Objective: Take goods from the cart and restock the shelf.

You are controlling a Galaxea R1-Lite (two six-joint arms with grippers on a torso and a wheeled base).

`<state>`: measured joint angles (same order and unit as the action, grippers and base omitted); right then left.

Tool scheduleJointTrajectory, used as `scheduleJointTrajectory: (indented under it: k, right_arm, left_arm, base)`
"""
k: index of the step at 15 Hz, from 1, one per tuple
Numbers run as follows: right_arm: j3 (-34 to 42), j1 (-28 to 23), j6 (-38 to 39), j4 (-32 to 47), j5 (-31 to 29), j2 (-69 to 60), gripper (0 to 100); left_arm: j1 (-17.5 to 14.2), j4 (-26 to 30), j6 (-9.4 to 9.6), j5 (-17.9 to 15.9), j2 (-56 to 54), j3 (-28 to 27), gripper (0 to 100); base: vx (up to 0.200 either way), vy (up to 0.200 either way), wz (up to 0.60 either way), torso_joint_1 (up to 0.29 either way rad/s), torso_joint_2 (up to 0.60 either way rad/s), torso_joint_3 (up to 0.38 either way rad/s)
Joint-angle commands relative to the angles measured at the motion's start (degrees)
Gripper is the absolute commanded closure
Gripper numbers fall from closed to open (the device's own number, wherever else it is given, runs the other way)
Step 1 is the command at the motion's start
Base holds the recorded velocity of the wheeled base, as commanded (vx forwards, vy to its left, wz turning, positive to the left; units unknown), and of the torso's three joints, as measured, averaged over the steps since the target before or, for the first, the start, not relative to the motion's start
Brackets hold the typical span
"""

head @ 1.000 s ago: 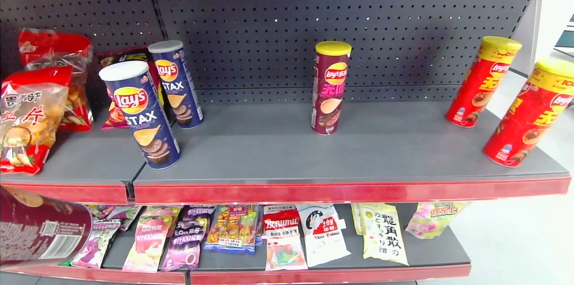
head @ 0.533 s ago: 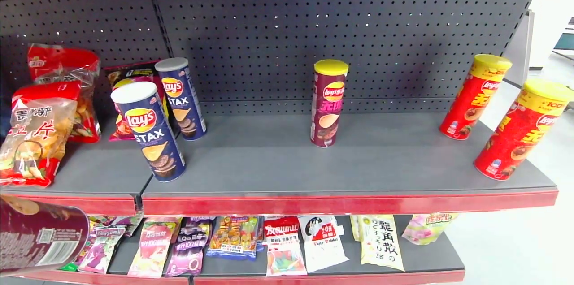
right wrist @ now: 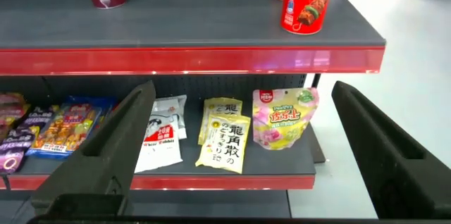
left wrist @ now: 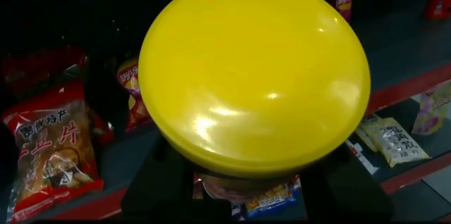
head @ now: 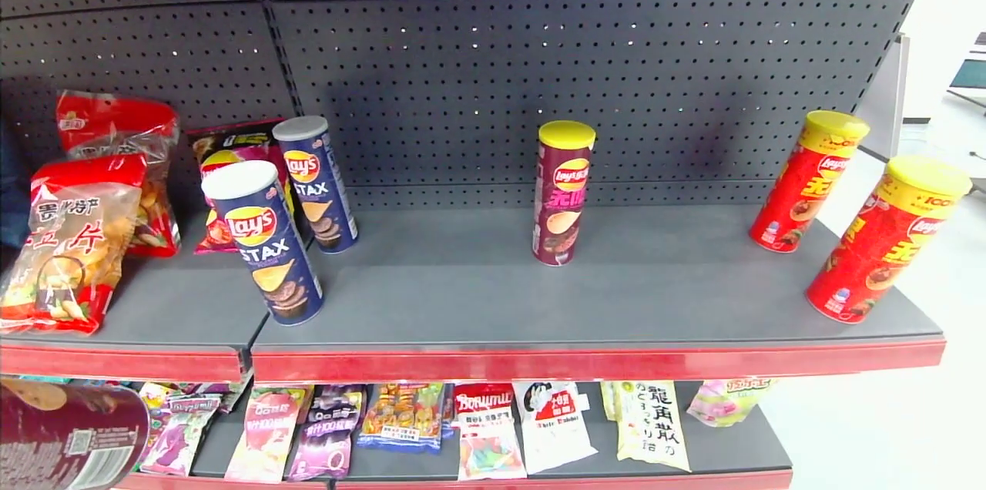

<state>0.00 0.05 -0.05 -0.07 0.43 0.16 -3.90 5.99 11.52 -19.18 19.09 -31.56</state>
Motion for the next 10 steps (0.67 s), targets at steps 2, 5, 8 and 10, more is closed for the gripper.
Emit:
scheduleJointTrajectory:
  k: [2, 5, 8, 10]
  right_arm:
    - [-0.18, -0.93, -0.57, -0.10, 0.01, 3.36, 0]
    - [-35.60, 1.53, 4.97, 0.25, 4.06, 33.42, 0]
    - [-36.21, 9.09, -13.31, -0.63, 10.74, 43.96, 0]
    - [-36.39, 14.63, -10.41, -2.65, 11.00, 53.37, 0]
  left_arm:
    - [-0.14, 0.08, -0.09, 4.94, -6.70, 5.28, 100]
    - [-0.05, 0.08, -0.09, 8.19, -9.42, 9.06, 100]
    - [-0.14, 0.08, -0.09, 9.42, -8.28, 10.56, 100]
    - [-0.14, 0.08, 0.17, 10.12, -7.75, 11.00, 100]
  base:
    - [0.000, 0.000, 0.00, 0.000, 0.00, 0.000]
    - [0.000, 0.000, 0.00, 0.000, 0.00, 0.000]
    - [0.000, 0.000, 0.00, 0.000, 0.00, 0.000]
    - [0.000, 0.000, 0.00, 0.000, 0.00, 0.000]
